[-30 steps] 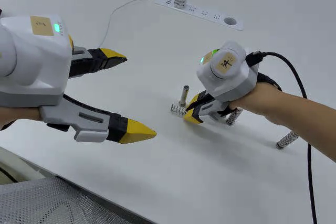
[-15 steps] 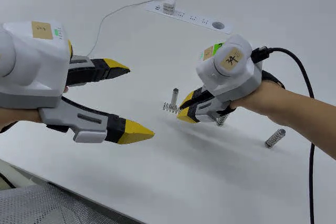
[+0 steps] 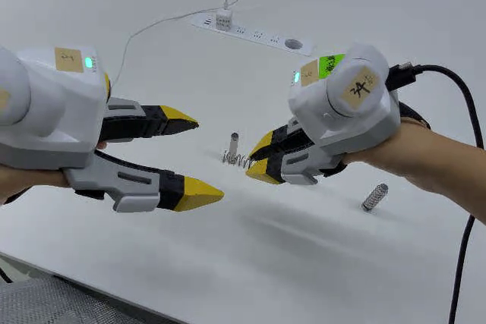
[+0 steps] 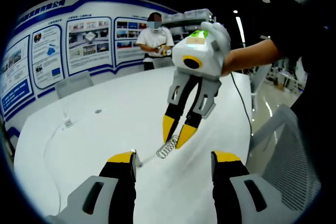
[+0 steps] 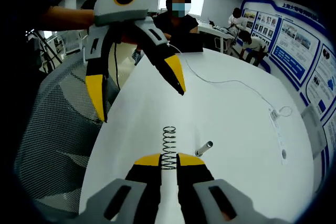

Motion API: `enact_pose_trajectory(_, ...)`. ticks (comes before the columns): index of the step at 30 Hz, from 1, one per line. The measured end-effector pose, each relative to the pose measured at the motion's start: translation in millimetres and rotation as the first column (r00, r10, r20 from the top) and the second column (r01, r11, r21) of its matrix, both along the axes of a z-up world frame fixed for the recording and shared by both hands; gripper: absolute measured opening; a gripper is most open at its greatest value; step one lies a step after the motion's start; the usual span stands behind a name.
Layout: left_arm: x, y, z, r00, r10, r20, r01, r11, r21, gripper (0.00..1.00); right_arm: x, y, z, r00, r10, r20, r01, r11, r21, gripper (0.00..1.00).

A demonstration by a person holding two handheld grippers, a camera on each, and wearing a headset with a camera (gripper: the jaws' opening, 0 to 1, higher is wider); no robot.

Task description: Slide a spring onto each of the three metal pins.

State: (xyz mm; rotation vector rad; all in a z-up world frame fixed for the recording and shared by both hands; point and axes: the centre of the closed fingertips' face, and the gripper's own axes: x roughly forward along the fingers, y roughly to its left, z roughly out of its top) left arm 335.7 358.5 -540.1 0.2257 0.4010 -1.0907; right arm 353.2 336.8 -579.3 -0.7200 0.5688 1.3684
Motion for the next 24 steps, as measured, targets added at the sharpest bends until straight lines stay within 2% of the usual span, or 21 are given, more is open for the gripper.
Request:
enact_pose_trajectory(4, -4.0, -6.7, -2.1, 1.0, -0.025, 0.001, 0.025, 1.0, 0.012, 0.56, -12.9, 4.9, 11.7, 0.998, 0.058, 0.03, -0.059, 0.998, 0.014, 0.11)
enact_pose_trajectory(7, -5.0, -11.2, -1.9, 0.999, -0.035, 0.009, 0.035, 0.999, 0.02, 0.54, -18.5, 5.3, 14.7, 0.993, 0.1, 0.062, -0.1, 0.995, -0.003, 0.11)
enact_pose_trajectory(11, -6.5, -14.9, -4.3, 0.999, -0.052, 0.011, 0.052, 0.998, 0.039, 0.47, -24.9, 3.8, 15.4, 0.985, 0.147, 0.088, -0.145, 0.989, -0.029, 0.11)
enact_pose_trajectory(14, -7.7, -17.7, -3.9, 0.998, -0.061, 0.005, 0.061, 0.998, 0.034, 0.43, -27.6, 2.9, 17.2, 0.983, 0.16, 0.095, -0.158, 0.987, -0.032, 0.11)
enact_pose_trajectory(24, -11.4, -26.5, -7.9, 0.995, -0.102, 0.001, 0.102, 0.992, 0.073, 0.33, -35.3, 0.3, 26.4, 0.973, 0.195, 0.121, -0.193, 0.981, -0.029, 0.11)
